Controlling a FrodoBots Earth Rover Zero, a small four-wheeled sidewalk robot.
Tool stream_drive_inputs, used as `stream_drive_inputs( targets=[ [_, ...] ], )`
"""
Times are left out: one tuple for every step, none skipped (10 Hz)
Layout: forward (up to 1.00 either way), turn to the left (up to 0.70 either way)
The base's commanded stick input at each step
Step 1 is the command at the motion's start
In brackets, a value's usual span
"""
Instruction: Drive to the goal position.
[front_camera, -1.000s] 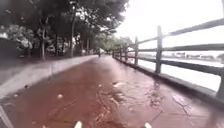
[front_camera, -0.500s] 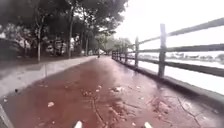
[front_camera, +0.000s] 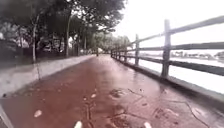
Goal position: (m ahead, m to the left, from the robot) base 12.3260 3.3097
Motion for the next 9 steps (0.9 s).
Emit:
stream_drive_inputs(
  targets=[
    [0.5,0.28],
    [0.5,0.0],
    [0.5,0.09],
    [0.5,0.0],
    [0.5,0.0],
    [0.5,0.0],
    [0.5,0.0],
    [0.5,0.0],
    [0.5,0.02]
  ],
)
